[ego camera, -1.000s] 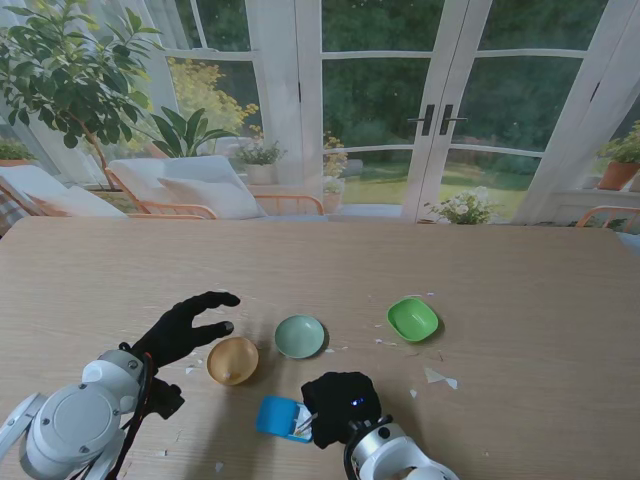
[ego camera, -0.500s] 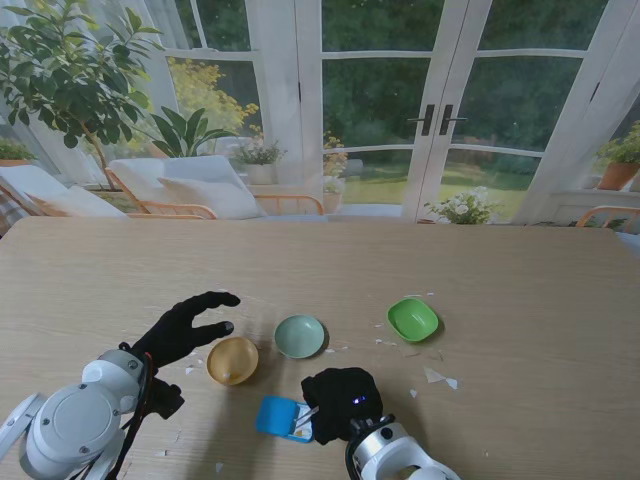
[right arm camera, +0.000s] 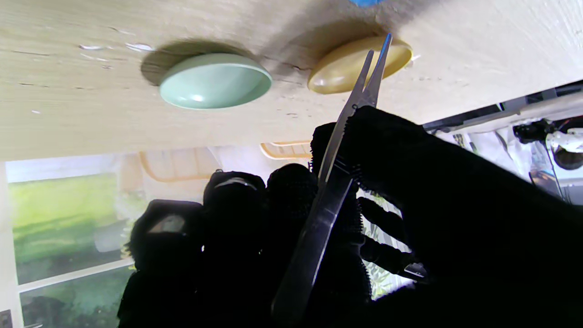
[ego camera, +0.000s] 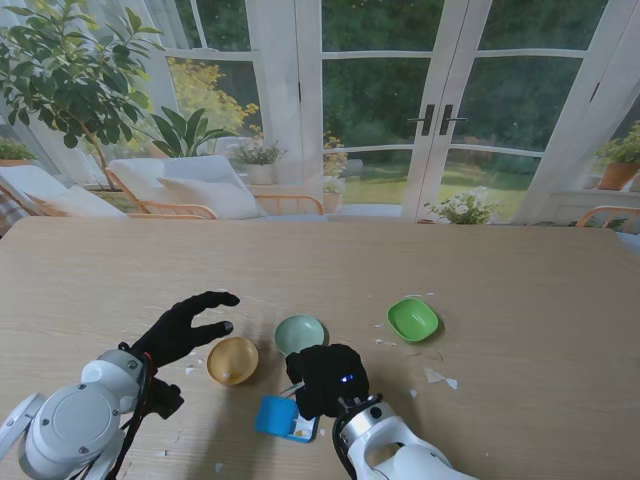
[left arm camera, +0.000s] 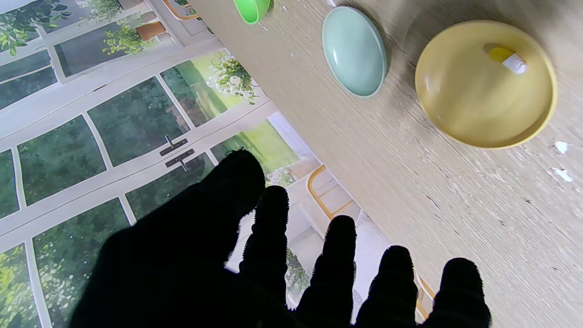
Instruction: Refill the pill box with tweezers
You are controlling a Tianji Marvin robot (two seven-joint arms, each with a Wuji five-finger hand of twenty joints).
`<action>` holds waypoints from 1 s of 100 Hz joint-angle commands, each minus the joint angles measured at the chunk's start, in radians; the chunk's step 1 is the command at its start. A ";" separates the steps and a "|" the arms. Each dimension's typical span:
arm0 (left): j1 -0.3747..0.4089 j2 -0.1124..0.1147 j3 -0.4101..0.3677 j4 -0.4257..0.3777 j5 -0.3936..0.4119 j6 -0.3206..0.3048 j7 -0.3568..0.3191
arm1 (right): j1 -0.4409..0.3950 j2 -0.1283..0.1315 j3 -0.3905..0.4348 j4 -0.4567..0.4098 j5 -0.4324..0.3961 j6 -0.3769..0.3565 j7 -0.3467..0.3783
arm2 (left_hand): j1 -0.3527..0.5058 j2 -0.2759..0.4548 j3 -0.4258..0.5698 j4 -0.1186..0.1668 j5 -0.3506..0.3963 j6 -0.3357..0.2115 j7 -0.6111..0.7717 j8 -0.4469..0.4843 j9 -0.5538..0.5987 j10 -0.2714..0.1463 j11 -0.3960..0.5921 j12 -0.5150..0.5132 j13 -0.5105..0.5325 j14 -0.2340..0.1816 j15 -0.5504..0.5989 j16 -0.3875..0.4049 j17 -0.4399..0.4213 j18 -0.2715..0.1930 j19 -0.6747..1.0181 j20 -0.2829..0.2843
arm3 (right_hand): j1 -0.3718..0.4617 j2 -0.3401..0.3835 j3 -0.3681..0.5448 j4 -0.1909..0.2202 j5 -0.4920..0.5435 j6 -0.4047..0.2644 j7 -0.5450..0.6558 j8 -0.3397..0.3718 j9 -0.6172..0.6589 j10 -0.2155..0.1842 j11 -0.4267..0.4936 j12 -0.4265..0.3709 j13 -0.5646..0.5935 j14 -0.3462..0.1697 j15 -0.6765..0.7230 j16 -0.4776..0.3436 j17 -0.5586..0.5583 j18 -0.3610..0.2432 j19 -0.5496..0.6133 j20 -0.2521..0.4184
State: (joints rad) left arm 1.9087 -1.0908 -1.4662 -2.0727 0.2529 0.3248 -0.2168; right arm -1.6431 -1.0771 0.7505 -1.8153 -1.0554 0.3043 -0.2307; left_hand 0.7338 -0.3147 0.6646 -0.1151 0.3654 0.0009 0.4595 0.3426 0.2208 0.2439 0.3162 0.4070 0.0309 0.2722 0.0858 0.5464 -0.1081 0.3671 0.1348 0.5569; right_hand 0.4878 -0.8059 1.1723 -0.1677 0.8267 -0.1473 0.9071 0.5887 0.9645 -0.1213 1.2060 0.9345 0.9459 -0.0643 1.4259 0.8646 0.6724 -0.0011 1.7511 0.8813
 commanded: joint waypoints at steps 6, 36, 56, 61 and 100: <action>0.007 -0.003 -0.003 -0.009 -0.001 0.001 -0.010 | 0.071 -0.037 -0.028 0.040 0.034 0.012 -0.009 | -0.003 -0.003 -0.003 0.029 -0.033 -0.041 0.004 -0.010 -0.011 -0.041 -0.002 -0.007 -0.022 -0.023 -0.010 0.000 0.000 -0.030 -0.023 0.002 | 0.058 0.024 0.050 0.066 0.019 -0.063 0.044 0.008 -0.010 -0.033 0.003 0.004 -0.006 0.012 0.010 -0.001 -0.007 -0.014 0.044 0.011; -0.008 0.000 0.005 -0.002 -0.001 0.013 -0.024 | 0.275 -0.106 -0.148 0.195 0.208 0.041 -0.035 | -0.003 -0.004 -0.004 0.029 -0.028 -0.041 0.004 -0.010 -0.012 -0.040 -0.004 -0.009 -0.022 -0.021 -0.011 -0.001 0.000 -0.030 -0.023 0.002 | 0.054 0.026 0.046 0.065 0.019 -0.055 0.042 0.004 -0.010 -0.030 0.003 -0.001 -0.003 0.012 0.011 0.001 -0.003 -0.013 0.045 0.016; -0.031 0.003 0.024 0.008 0.016 0.030 -0.031 | 0.372 -0.153 -0.214 0.305 0.302 0.027 -0.048 | -0.005 -0.002 -0.006 0.028 -0.031 -0.043 0.002 -0.011 -0.015 -0.042 -0.006 -0.010 -0.022 -0.024 -0.011 -0.002 0.000 -0.031 -0.023 0.001 | 0.054 0.028 0.043 0.066 0.018 -0.055 0.041 0.001 -0.009 -0.030 0.004 -0.004 -0.001 0.010 0.010 0.000 0.001 -0.013 0.047 0.018; -0.034 0.003 0.028 0.008 0.020 0.032 -0.032 | 0.391 -0.164 -0.228 0.331 0.322 0.023 -0.051 | -0.005 0.000 -0.006 0.029 -0.031 -0.044 0.002 -0.011 -0.017 -0.042 -0.007 -0.011 -0.022 -0.024 -0.012 -0.003 0.000 -0.031 -0.023 0.001 | 0.054 0.028 0.042 0.065 0.018 -0.053 0.041 0.000 -0.010 -0.028 0.004 -0.004 -0.001 0.010 0.011 0.000 0.001 -0.013 0.047 0.019; -0.022 0.000 0.017 0.001 0.034 0.030 -0.014 | 0.464 -0.226 -0.301 0.459 0.408 -0.021 -0.074 | -0.005 -0.002 -0.006 0.029 -0.028 -0.042 0.002 -0.010 -0.014 -0.041 -0.009 -0.014 -0.022 -0.024 -0.011 -0.004 0.000 -0.031 -0.024 0.000 | 0.052 0.029 0.038 0.065 0.015 -0.048 0.037 -0.008 -0.011 -0.026 0.004 -0.007 -0.001 0.011 0.009 -0.001 0.002 -0.012 0.047 0.020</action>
State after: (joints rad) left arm 1.8772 -1.0878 -1.4448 -2.0627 0.2845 0.3547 -0.2223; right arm -1.1806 -1.2803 0.4618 -1.3662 -0.6533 0.2965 -0.3133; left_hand 0.7338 -0.3147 0.6646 -0.1151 0.3654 0.0007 0.4595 0.3426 0.2208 0.2439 0.3162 0.4070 0.0309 0.2722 0.0858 0.5464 -0.1081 0.3671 0.1348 0.5569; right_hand 0.4879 -0.8059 1.1723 -0.1677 0.8261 -0.1475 0.9071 0.5877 0.9642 -0.1213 1.2038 0.9292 0.9457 -0.0577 1.4259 0.8646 0.6716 -0.0011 1.7511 0.8813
